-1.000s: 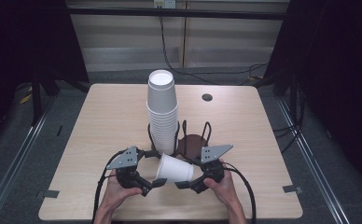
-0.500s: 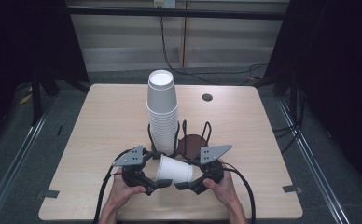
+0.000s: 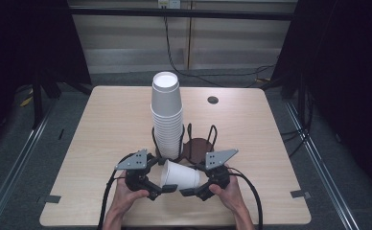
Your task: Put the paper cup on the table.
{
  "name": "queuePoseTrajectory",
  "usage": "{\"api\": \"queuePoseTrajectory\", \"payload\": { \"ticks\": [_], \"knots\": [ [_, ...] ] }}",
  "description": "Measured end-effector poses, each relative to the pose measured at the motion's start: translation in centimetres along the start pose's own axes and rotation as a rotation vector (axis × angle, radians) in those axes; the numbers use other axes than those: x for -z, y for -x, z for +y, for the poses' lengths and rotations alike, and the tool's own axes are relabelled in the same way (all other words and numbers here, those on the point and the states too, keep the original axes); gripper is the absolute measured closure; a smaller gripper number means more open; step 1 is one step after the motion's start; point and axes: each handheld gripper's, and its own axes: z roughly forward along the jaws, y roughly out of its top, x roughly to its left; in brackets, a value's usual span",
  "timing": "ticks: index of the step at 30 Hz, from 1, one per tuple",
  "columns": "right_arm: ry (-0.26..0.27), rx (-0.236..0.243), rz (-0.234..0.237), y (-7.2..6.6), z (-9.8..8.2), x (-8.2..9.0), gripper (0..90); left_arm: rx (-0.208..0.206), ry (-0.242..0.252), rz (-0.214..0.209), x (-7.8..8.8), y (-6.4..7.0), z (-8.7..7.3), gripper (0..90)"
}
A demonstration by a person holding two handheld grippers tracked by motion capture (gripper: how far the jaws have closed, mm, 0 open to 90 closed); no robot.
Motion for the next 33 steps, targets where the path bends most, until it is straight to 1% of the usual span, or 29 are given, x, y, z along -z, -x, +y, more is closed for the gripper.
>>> {"api": "queuePoseTrajectory", "payload": {
  "ticks": [3,6,9,12,15,17,18,20,22,23,26,27,29,32,33],
  "knots": [
    [0.004,0.000,-0.004,0.0,0.0,-0.2,20.4,-0.002,-0.011,0.012,0.1,0.1,0.1,11.3],
    [0.009,0.001,-0.008,0.0,0.0,-0.3,19.6,-0.002,-0.011,0.023,0.2,0.2,0.1,11.7],
    [0.020,0.000,-0.036,0.0,0.0,-0.3,12.6,-0.005,-0.021,0.034,0.4,0.3,0.2,11.9],
    [0.034,-0.003,-0.053,0.0,-0.1,-0.3,13.0,0.002,-0.024,0.038,0.5,0.2,0.2,11.9],
    [0.065,-0.007,-0.079,-0.1,-0.4,-0.1,12.7,0.012,-0.028,0.056,0.7,0.1,0.3,11.9],
    [0.084,-0.013,-0.109,-0.2,-0.6,0.1,13.3,0.016,-0.043,0.069,0.8,0.0,0.2,11.9],
    [0.093,-0.018,-0.122,-0.3,-0.8,0.2,13.9,0.021,-0.044,0.068,0.8,0.0,0.2,11.9],
    [0.115,-0.013,-0.153,-0.6,-1.1,0.4,13.1,0.020,-0.046,0.075,1.0,0.1,0.2,11.9],
    [0.123,-0.005,-0.196,-0.8,-1.2,0.6,13.0,0.022,-0.060,0.092,1.3,0.0,0.2,11.8],
    [0.125,-0.005,-0.221,-1.0,-1.3,0.7,13.0,0.024,-0.060,0.093,1.3,-0.1,0.2,11.8],
    [0.138,-0.008,-0.275,-1.2,-1.5,0.9,13.0,0.030,-0.074,0.108,1.7,-0.3,0.1,11.8],
    [0.147,-0.011,-0.288,-1.2,-1.6,1.0,13.0,0.030,-0.081,0.114,1.9,-0.4,0.1,11.8],
    [0.168,-0.018,-0.298,-1.2,-1.9,1.2,12.9,0.034,-0.079,0.117,2.2,-0.5,0.1,11.8],
    [0.183,-0.011,-0.345,-1.2,-2.0,1.5,12.9,0.040,-0.084,0.127,2.5,-0.5,0.2,11.8],
    [0.185,-0.008,-0.362,-1.2,-2.1,1.5,12.9,0.038,-0.093,0.133,2.7,-0.5,0.2,11.8]
  ]
}}
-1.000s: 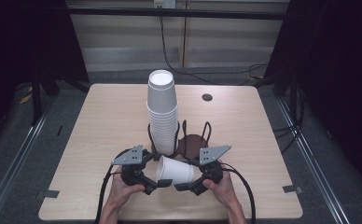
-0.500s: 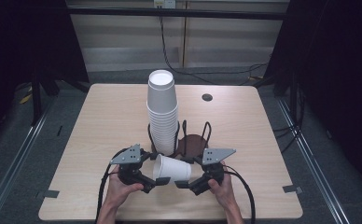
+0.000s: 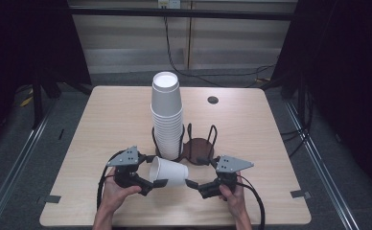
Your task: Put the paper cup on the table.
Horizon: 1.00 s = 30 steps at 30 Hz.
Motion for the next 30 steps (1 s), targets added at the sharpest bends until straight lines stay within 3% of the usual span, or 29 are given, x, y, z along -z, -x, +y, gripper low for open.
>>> {"api": "queuePoseTrajectory", "payload": {
  "ticks": [5,9,16,21,25,30],
  "knots": [
    [-0.007,0.022,-0.039,0.0,-0.3,0.3,13.0,0.010,-0.017,0.021,0.6,-0.1,-0.1,11.8],
    [0.012,0.036,-0.097,0.2,-0.7,0.6,13.0,0.017,-0.032,0.037,1.2,-0.3,-0.2,11.8],
    [0.115,0.008,-0.221,0.8,-1.7,1.7,12.8,0.018,-0.071,0.065,2.5,-0.6,0.2,11.7],
    [0.170,0.006,-0.295,1.0,-2.2,2.4,12.6,0.026,-0.068,0.080,3.6,-0.9,0.2,11.7],
    [0.181,0.029,-0.340,1.1,-2.3,2.6,12.8,0.033,-0.081,0.108,4.4,-1.2,0.2,11.7],
    [0.199,0.018,-0.364,1.4,-3.0,2.8,12.9,0.024,-0.129,0.159,4.8,-1.8,0.2,11.3]
  ]
}}
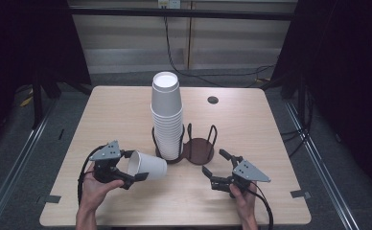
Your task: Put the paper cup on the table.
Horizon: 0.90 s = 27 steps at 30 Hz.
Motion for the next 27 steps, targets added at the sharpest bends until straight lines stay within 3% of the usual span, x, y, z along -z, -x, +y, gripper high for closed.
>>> {"api": "queuePoseTrajectory", "payload": {
  "ticks": [8,11,13,18,22,25,27],
  "knots": [
    [0.031,-0.005,-0.040,0.1,-0.7,0.3,12.7,0.007,-0.037,0.053,1.0,-0.8,0.2,11.3],
    [0.069,-0.020,-0.067,0.1,-0.9,0.6,12.6,0.011,-0.064,0.091,1.3,-1.2,0.3,11.2],
    [0.096,-0.003,-0.081,0.0,-1.0,0.8,12.6,0.013,-0.074,0.096,1.5,-1.3,0.5,11.2],
    [0.080,0.009,-0.088,-0.1,-0.9,0.6,12.9,0.031,-0.081,0.112,2.4,-2.0,1.0,10.8],
    [0.080,0.008,-0.093,-0.1,-0.9,0.6,12.9,0.015,-0.111,0.158,3.1,-2.4,1.7,10.8],
    [0.079,0.009,-0.096,-0.1,-0.9,0.6,13.0,0.006,-0.111,0.158,3.4,-2.7,2.1,10.8],
    [0.079,0.009,-0.095,-0.1,-0.9,0.6,13.0,0.012,-0.130,0.179,3.5,-2.9,2.2,10.8]
  ]
}}
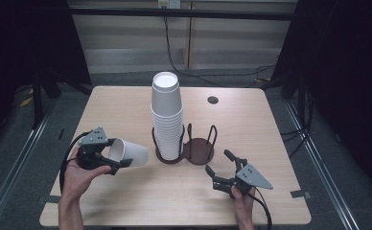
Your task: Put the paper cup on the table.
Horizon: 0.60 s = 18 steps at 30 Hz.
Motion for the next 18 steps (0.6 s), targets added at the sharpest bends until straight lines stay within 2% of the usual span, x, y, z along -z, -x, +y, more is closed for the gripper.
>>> {"api": "queuePoseTrajectory", "payload": {
  "ticks": [3,4,7,10,13,16,18],
  "knots": [
    [0.000,0.000,0.000,0.0,0.0,0.0,13.0,0.000,-0.021,0.014,0.1,-0.5,0.4,10.8],
    [0.000,0.000,0.000,0.0,0.0,0.0,13.0,0.014,-0.017,0.010,0.1,-0.7,0.5,10.8],
    [0.000,0.001,0.003,0.0,0.0,0.0,13.1,0.010,-0.034,0.024,0.4,-1.2,0.9,10.8],
    [0.002,0.000,0.007,0.0,0.0,0.0,13.2,-0.001,-0.022,0.023,0.9,-1.4,1.2,10.8],
    [0.002,0.000,0.010,0.0,0.0,0.0,13.2,0.001,-0.034,0.036,1.0,-1.7,1.5,10.8],
    [0.002,0.000,0.010,0.0,0.0,0.0,13.2,0.002,-0.059,0.045,0.9,-2.1,1.8,10.8],
    [0.002,-0.001,0.010,0.0,0.0,0.0,13.2,0.000,-0.094,0.060,0.7,-2.3,2.2,10.8]
  ]
}}
